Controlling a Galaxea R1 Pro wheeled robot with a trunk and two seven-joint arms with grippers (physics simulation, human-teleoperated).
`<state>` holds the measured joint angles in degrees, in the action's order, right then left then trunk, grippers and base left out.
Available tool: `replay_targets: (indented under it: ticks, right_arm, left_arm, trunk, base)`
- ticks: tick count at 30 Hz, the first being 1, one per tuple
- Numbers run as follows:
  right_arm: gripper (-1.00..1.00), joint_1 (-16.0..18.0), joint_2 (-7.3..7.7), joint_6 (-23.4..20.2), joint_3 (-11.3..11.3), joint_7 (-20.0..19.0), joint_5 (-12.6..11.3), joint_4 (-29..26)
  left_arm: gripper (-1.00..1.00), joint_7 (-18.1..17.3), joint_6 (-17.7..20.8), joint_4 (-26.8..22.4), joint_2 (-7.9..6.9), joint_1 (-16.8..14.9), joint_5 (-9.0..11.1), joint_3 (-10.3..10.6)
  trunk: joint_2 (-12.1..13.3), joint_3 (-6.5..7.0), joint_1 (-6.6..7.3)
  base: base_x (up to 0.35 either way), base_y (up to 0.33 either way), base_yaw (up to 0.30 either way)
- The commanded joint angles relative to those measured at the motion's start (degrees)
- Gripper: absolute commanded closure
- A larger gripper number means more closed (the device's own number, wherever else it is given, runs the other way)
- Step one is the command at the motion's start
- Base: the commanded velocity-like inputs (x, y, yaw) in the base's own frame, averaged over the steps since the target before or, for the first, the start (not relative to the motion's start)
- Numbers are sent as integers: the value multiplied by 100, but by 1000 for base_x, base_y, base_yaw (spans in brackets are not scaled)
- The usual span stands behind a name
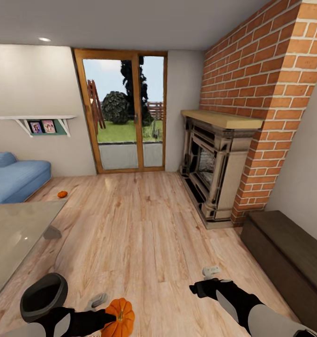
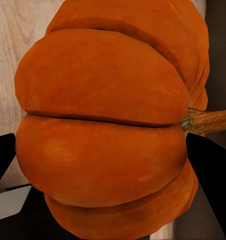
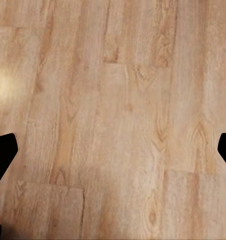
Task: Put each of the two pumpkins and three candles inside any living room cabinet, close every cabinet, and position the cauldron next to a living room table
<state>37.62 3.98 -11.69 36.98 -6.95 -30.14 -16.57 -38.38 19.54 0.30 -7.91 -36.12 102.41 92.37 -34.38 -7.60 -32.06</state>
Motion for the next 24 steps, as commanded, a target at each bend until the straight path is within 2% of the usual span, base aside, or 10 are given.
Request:
replay_targets:
  ticks: [1,4,14,24]
  right_arm:
    - [-100,0,-3,0,-5,-2,0,1]
    - [-100,0,-7,7,-8,21,16,121]
    - [-100,0,-11,9,-7,-5,33,177]
    - [-100,0,-11,12,-7,-8,37,180]
  left_arm:
    - [100,6,-3,-2,0,0,0,-9]
    - [100,4,-9,-3,0,0,4,-9]
    - [100,-57,-11,2,-10,0,14,-23]
    - [100,-59,-20,11,3,0,15,-22]
  trunk:
    - [42,19,23]
    - [162,73,88]
    - [162,73,88]
    - [162,73,88]
  base:
    - [0,0,97]
    - [0,0,30]
    - [8,0,1]
    - [248,0,0]
